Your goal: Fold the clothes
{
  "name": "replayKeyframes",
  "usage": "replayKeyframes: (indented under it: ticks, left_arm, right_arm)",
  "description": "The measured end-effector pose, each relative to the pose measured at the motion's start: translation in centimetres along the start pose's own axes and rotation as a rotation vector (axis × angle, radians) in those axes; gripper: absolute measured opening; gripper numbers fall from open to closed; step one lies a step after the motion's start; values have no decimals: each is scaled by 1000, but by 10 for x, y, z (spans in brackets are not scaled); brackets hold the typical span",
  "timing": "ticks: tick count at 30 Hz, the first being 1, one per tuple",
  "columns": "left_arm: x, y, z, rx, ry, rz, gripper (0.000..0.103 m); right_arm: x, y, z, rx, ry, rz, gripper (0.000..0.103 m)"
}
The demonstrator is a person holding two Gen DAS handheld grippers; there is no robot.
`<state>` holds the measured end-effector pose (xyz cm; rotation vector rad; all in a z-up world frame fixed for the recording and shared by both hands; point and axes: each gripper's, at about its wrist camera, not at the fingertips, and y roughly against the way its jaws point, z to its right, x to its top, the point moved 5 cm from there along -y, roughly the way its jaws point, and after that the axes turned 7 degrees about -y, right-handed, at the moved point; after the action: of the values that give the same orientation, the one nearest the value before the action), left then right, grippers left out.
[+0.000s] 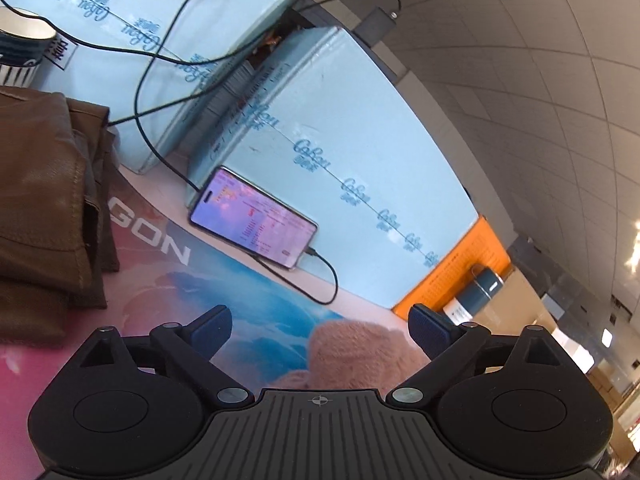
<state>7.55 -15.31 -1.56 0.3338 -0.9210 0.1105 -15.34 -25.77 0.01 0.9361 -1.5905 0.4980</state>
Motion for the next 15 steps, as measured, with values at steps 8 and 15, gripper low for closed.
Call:
replayKeyframes:
  ticks: [8,15]
  left_arm:
    - [19,5,-31,47,119,32,97]
    - [14,-2,-30,37,110,-9,97]
  right_arm:
    - [-30,-25,-60,253,-70,-289,87]
    - [-49,-49,-56,141,-59,-332,69]
